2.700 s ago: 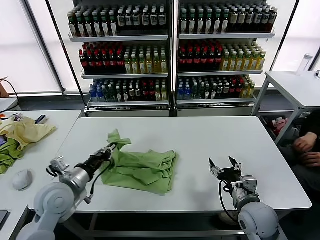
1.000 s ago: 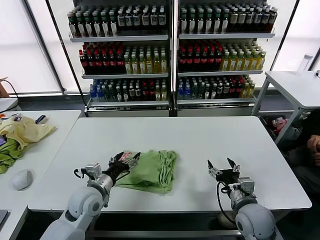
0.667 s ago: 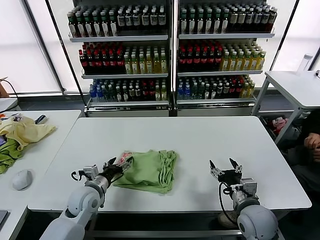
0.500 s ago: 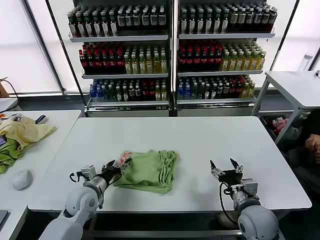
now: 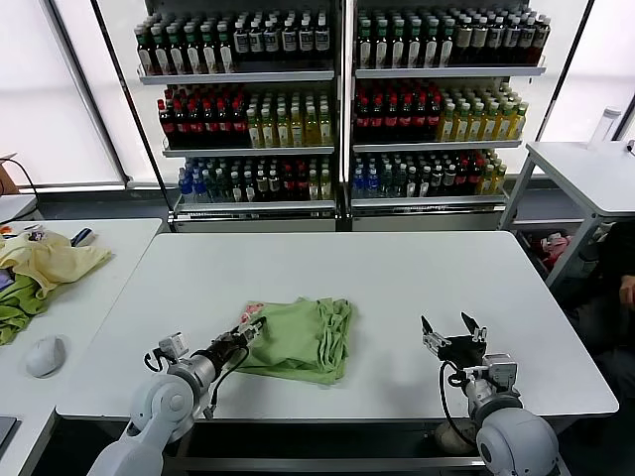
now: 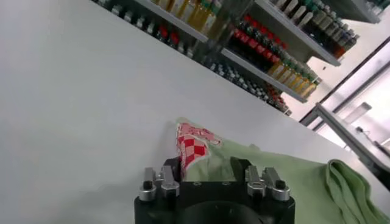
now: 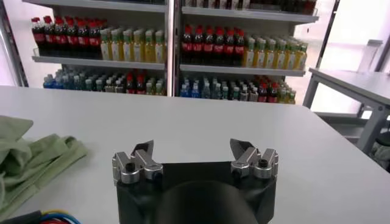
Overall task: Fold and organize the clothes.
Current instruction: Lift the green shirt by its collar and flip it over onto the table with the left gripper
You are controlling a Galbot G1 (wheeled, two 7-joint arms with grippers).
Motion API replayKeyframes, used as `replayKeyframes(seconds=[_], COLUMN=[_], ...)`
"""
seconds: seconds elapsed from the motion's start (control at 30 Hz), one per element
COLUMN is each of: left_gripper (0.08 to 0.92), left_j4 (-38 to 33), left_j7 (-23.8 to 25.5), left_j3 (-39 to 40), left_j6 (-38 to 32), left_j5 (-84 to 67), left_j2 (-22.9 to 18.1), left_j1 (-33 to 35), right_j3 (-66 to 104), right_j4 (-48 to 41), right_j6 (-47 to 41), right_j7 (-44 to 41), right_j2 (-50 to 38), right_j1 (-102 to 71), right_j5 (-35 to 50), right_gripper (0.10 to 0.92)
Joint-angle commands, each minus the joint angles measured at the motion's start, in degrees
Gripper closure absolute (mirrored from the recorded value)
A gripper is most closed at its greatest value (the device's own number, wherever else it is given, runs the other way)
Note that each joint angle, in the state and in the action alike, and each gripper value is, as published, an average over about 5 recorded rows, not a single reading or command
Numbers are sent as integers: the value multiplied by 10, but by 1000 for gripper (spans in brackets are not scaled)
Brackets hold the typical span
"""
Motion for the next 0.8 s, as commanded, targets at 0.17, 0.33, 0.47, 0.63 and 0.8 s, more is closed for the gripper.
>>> replayKeyframes(seconds=[0.17, 0.33, 0.47, 0.63, 0.8], left_gripper=[631, 769, 864, 877, 877], left_j4=[-3, -3, -8, -24, -33], left_j7=[11, 15, 15, 11, 7], left_j3=[-38, -57, -71, -115, -179], left_j6=[1, 1, -1, -4, -2], left_j5=[-116, -153, -170, -190, -194], left_j2=[-17, -28, -33, -26, 28], left_j1=[6, 8, 7, 5, 7], right_j3=[1, 3, 4, 6, 7], right_j4=[2, 2, 1, 1, 0], right_j6=[0, 0, 0, 2, 5], right_j7=[1, 1, 1, 2, 2], right_j2=[1, 1, 1, 1, 0], right_j1=[-1, -4, -3, -2, 1], right_j5=[0, 1, 2, 4, 8], right_gripper=[203, 203, 203, 203, 203])
